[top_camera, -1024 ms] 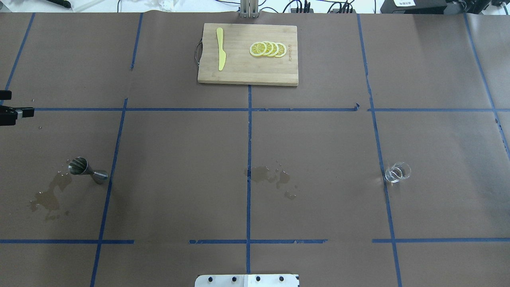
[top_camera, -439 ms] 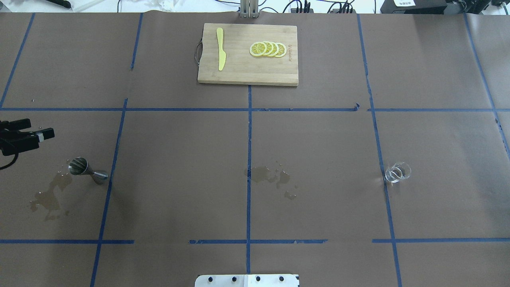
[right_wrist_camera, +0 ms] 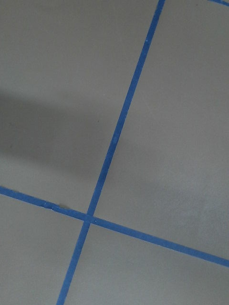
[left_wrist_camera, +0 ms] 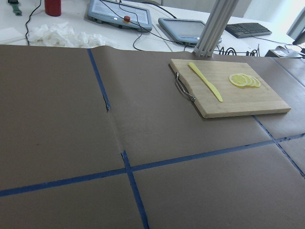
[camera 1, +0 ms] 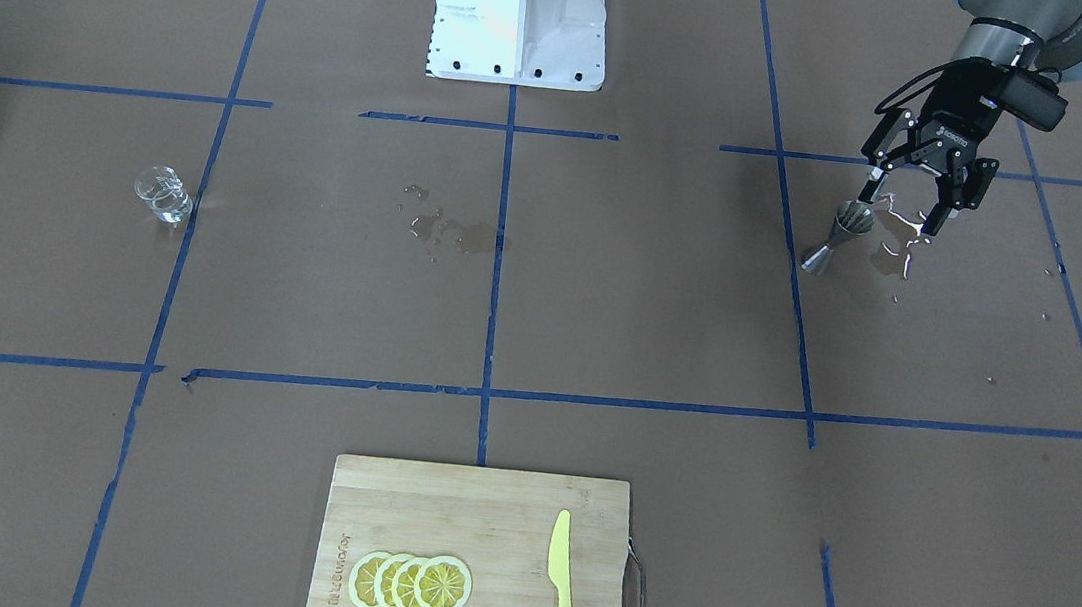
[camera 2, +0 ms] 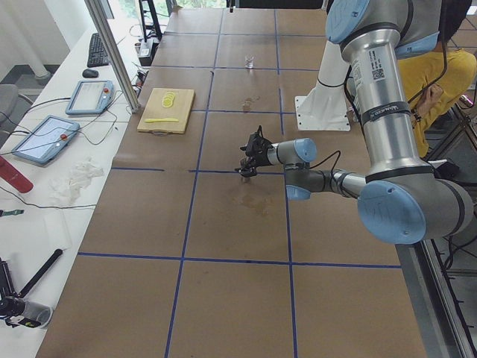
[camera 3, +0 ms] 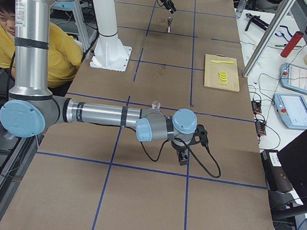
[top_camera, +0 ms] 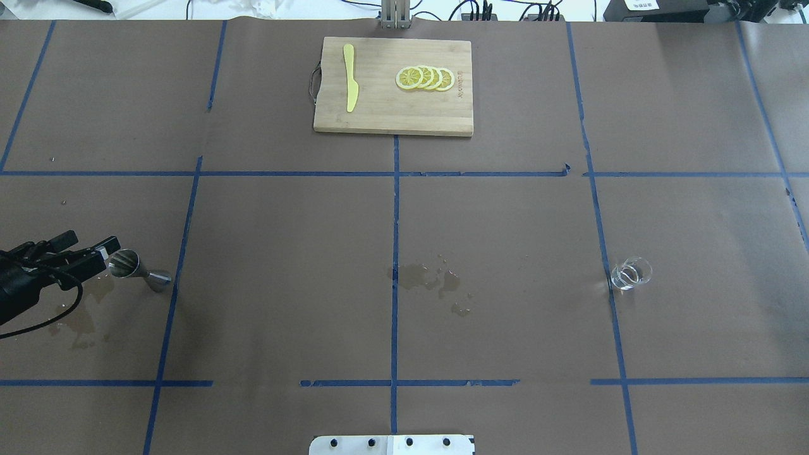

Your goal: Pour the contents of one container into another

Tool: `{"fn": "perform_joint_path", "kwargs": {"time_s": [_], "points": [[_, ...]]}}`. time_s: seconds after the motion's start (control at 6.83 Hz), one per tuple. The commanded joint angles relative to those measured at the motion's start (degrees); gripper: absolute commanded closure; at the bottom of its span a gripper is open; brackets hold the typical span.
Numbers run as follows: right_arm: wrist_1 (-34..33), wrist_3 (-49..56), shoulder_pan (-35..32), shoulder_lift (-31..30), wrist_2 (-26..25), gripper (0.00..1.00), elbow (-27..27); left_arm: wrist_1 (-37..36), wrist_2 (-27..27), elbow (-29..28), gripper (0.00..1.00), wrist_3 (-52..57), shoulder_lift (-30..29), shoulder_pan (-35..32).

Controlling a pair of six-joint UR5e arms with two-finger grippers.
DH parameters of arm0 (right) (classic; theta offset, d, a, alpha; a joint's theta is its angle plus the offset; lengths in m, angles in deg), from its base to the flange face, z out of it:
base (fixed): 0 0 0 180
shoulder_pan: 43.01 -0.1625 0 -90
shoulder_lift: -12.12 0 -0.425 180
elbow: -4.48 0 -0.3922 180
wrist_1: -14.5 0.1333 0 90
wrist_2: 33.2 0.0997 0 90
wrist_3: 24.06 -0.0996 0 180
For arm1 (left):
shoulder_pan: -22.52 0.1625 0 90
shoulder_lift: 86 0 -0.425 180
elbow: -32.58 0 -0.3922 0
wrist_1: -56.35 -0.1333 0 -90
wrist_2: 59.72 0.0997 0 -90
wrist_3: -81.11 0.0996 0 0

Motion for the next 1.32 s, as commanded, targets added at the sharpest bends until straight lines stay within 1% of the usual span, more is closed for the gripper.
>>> {"fn": "perform_joint_path", "kwargs": {"time_s": [0.0,0.15,0.29,0.44,0.59,0.73,1.02,1.17], "points": [[0.0,0.1,0.0,-0.4,0.3,0.00,-0.2,-0.2,16.7,0.1,0.00,-0.7,0.6,12.7],[-0.1,0.1,0.0,-0.4,1.7,0.00,-0.2,-0.3,21.8,0.1,0.00,-0.4,0.7,16.2],[0.0,0.1,0.0,-0.9,2.7,0.00,-0.4,-0.4,24.8,-0.7,0.00,-0.1,0.8,18.4],[0.0,0.1,-0.1,-1.2,2.7,0.00,-0.4,-0.5,28.0,-2.4,0.00,-0.1,0.6,20.0],[0.0,0.1,-0.1,-1.3,2.7,0.00,-0.1,-0.5,30.1,-4.2,0.00,-0.1,-0.4,21.0],[0.0,0.1,0.0,-2.0,2.7,0.00,-0.4,-0.6,31.7,-5.9,0.00,-0.1,-3.0,22.3],[0.0,0.1,-0.1,-2.4,2.7,0.00,-0.6,-0.7,32.1,-8.7,0.00,0.0,-5.1,22.5],[0.0,0.1,-0.1,-2.4,2.7,0.00,-0.4,-0.7,34.2,-9.4,0.00,0.2,-5.4,22.5]]}}
